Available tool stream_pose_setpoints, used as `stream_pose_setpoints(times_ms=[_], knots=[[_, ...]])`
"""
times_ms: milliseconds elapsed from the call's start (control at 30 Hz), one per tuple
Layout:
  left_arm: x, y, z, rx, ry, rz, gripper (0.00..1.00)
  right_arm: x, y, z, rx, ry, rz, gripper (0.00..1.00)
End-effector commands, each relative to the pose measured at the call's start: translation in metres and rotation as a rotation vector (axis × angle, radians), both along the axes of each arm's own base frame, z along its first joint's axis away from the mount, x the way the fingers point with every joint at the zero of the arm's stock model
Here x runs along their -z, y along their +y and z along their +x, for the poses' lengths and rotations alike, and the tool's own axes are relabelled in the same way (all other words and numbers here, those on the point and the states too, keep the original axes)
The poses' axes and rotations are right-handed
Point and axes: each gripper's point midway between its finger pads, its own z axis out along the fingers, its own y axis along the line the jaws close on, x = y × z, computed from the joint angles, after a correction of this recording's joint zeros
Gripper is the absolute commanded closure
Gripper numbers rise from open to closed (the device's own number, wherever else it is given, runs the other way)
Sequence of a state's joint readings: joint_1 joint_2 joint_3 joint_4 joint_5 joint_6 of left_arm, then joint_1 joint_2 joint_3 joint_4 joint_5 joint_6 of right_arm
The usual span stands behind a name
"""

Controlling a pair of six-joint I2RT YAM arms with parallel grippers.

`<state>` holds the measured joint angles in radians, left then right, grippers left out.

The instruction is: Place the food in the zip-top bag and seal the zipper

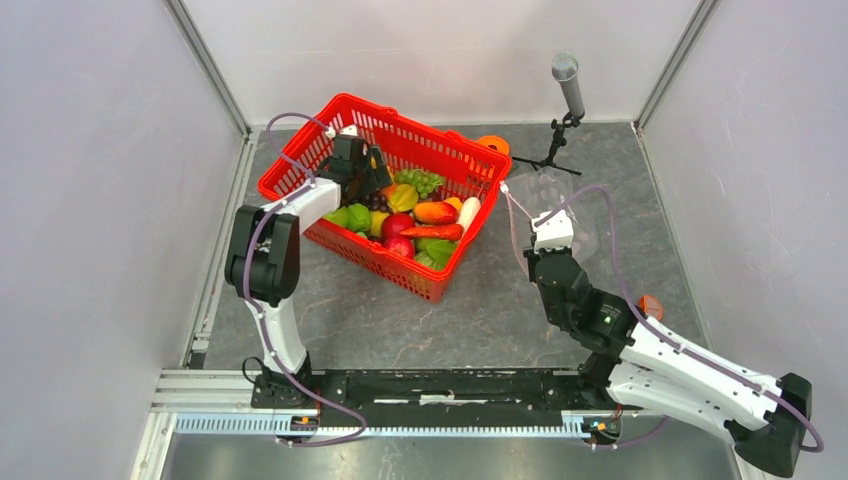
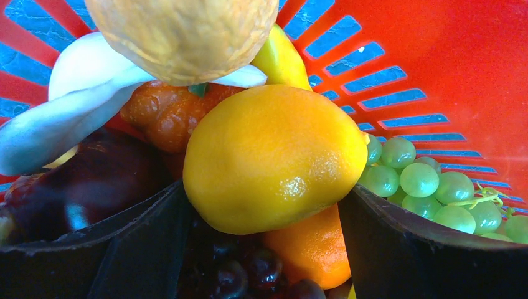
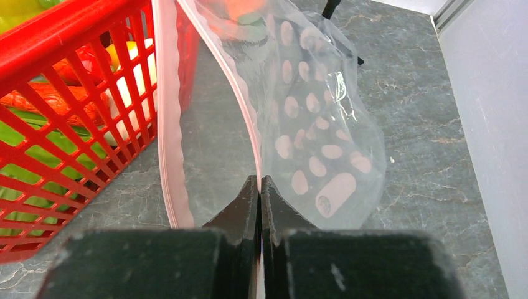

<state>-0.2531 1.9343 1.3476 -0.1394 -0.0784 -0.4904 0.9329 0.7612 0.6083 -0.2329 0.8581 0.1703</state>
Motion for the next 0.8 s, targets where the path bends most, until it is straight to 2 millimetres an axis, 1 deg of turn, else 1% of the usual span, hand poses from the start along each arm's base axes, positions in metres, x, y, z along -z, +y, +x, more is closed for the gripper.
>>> stream_pose_setpoints(times_ms=[0, 33, 100, 200, 300, 433, 567, 600, 633, 667, 733, 767], knots=[[-0.016, 0.011, 0.005, -0.079, -0.075, -0.005, 0.86, -0.017, -0.006, 0.002, 0.023, -0.056, 0.037, 0.98], [-0.03, 0.01, 0.004, -0.066, -0.101, -0.01, 0.91, -0.018, -0.007, 0.001, 0.028, -0.059, 0.045, 0.98], [-0.054, 0.008, 0.001, -0.045, -0.147, -0.019, 0.97, -0.021, -0.011, 0.0, 0.038, -0.067, 0.06, 0.98], [-0.091, 0.007, -0.007, -0.02, -0.221, -0.037, 0.98, -0.022, -0.016, -0.002, 0.055, -0.075, 0.076, 0.98], [-0.119, 0.004, -0.015, 0.013, -0.271, -0.055, 0.98, -0.02, -0.018, -0.004, 0.061, -0.066, 0.071, 0.98], [-0.142, 0.003, -0.028, 0.048, -0.299, -0.058, 0.98, -0.013, -0.018, -0.004, 0.062, -0.04, 0.052, 0.98], [-0.169, 0.004, -0.042, 0.085, -0.348, -0.06, 0.97, -0.011, -0.012, -0.004, 0.043, -0.025, 0.063, 0.98], [-0.173, 0.004, -0.045, 0.098, -0.354, -0.051, 0.96, -0.01, -0.01, -0.003, 0.039, -0.023, 0.067, 0.98], [-0.172, 0.005, -0.046, 0.102, -0.345, -0.04, 0.96, -0.01, -0.008, -0.003, 0.03, -0.021, 0.071, 0.97], [-0.167, 0.008, -0.046, 0.091, -0.323, -0.029, 0.92, -0.009, -0.006, -0.003, 0.025, -0.018, 0.073, 0.97], [-0.154, 0.006, -0.045, 0.101, -0.296, -0.027, 0.67, -0.009, -0.001, -0.001, 0.014, -0.012, 0.076, 0.97], [-0.146, 0.003, -0.042, 0.115, -0.286, -0.027, 0.58, -0.009, 0.0, -0.001, 0.012, -0.007, 0.075, 0.97]])
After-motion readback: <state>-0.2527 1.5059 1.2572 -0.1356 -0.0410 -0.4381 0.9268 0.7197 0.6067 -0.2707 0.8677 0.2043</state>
